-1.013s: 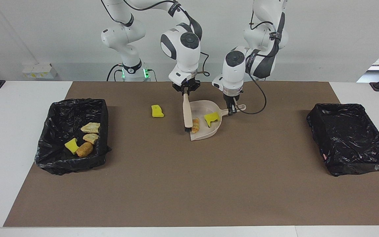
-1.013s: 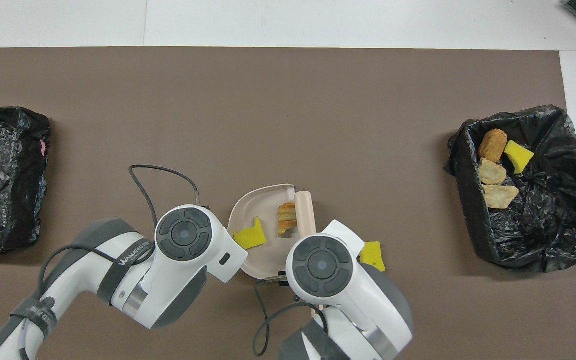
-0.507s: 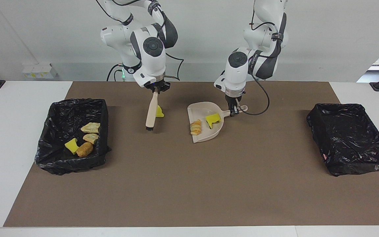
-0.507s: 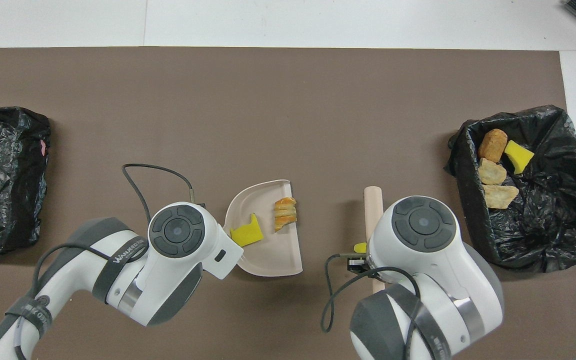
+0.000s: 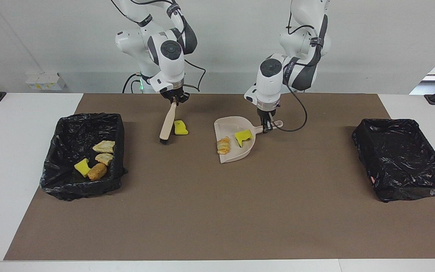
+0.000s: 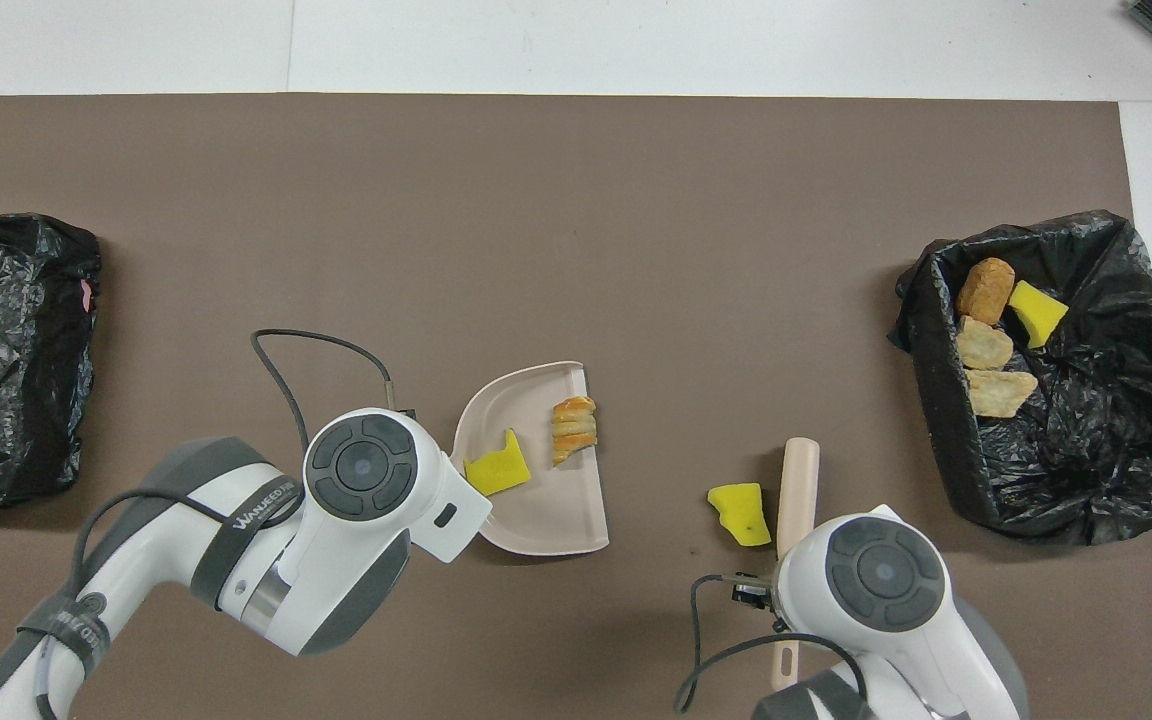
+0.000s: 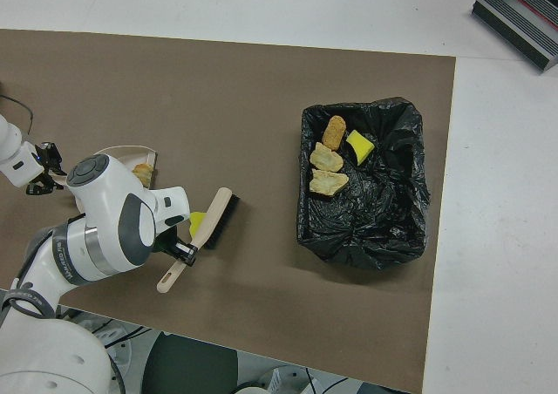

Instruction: Sweep and dump trash in bin

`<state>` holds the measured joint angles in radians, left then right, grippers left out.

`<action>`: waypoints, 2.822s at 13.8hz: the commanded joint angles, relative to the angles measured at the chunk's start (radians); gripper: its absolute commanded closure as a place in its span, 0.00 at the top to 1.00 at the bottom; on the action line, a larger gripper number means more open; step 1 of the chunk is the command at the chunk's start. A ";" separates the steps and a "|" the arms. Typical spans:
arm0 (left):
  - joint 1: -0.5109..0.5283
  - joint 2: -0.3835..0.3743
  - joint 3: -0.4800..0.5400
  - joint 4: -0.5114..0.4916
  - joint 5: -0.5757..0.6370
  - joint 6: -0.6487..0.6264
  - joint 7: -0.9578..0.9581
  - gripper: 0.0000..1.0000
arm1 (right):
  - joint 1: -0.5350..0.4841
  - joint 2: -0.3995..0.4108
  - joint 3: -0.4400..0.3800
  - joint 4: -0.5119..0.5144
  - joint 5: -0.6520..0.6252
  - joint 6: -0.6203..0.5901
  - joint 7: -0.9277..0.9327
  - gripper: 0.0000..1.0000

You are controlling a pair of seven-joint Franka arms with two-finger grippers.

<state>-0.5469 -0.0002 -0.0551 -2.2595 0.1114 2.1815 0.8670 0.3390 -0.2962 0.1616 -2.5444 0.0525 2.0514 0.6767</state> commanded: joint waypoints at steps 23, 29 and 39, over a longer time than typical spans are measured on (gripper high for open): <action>0.217 -0.021 0.014 0.108 0.036 -0.060 0.283 0.00 | 0.093 0.276 0.013 0.560 -0.013 -0.238 -0.040 0.00; 0.441 -0.006 0.014 0.372 0.027 -0.256 0.447 0.00 | 0.296 0.270 0.015 0.421 0.041 0.002 0.150 0.00; 0.959 0.149 0.017 0.583 0.112 -0.183 0.898 0.00 | 0.526 0.413 0.015 0.421 0.003 0.213 0.385 0.00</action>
<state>0.3448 0.0652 -0.0223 -1.7622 0.1675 1.9781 1.7114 0.8688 0.1317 0.1788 -2.1235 0.0733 2.2599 1.0631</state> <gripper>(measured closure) 0.678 0.749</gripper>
